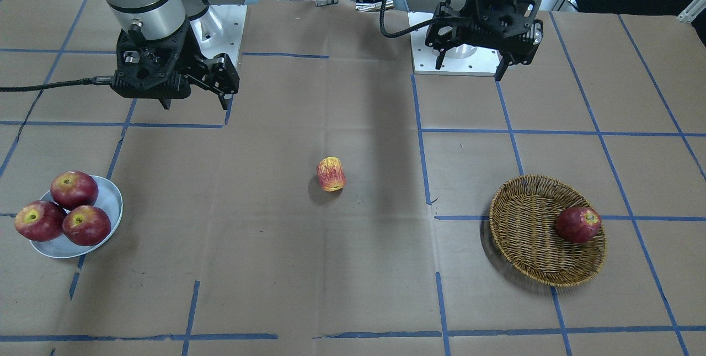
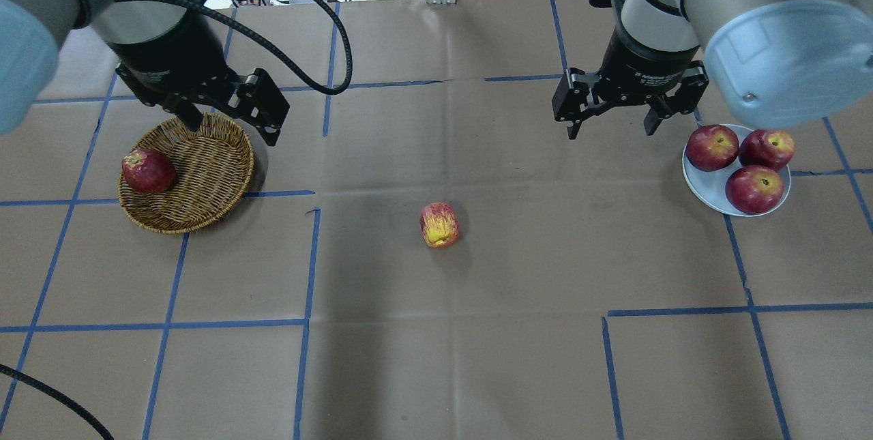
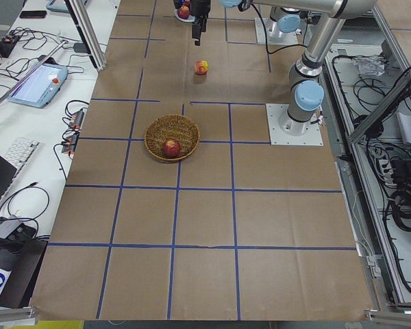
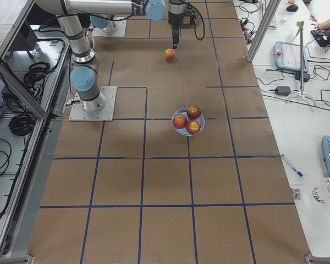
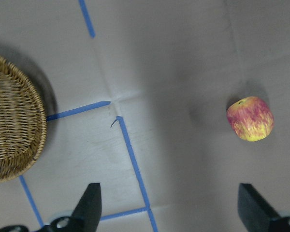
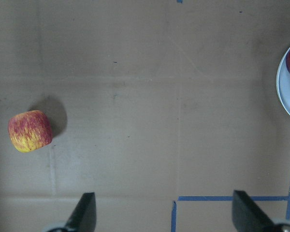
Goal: Transfer apple from basket to plate
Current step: 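Move the right gripper down over the apple on the table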
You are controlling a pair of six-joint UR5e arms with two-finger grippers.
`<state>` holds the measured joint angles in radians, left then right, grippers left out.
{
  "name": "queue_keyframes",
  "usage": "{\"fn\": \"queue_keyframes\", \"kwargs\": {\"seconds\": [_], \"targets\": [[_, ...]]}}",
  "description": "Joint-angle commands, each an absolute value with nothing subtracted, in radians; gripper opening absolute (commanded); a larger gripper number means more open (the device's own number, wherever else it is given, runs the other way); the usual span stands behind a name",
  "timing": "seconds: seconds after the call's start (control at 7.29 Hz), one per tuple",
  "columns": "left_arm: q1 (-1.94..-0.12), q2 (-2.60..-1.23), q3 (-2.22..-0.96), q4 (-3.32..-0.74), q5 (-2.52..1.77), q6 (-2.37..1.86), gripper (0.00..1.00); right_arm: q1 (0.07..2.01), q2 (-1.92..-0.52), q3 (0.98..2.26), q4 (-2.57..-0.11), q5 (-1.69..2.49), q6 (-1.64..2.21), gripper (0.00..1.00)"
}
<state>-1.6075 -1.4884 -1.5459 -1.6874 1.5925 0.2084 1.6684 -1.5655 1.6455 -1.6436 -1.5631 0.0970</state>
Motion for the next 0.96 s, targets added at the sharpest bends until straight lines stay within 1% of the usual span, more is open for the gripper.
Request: {"fn": "queue_keyframes", "kwargs": {"seconds": [0.0,0.27,0.55,0.69,0.82], "targets": [[-1.580,-1.454,-1.545,-1.732,1.600,0.244,0.99,1.764,-1.539,1.646,-1.660,-1.560,0.219,1.00],[-1.578,-1.448,-1.546,-1.730,1.595,0.227,0.99,1.901,-1.435,1.644,-1.799,-1.566,0.390,1.00],[-1.577,-1.459,-1.548,-1.733,1.598,0.244,0.99,2.021,-1.312,1.647,-1.912,-1.569,0.481,1.00],[-1.574,-1.465,-1.548,-1.735,1.598,0.244,0.99,2.054,-1.266,1.651,-1.968,-1.572,0.479,1.00],[-1.574,-1.465,-1.548,-1.736,1.597,0.244,0.99,2.059,-1.228,1.681,-2.021,-1.574,0.477,1.00]]}}
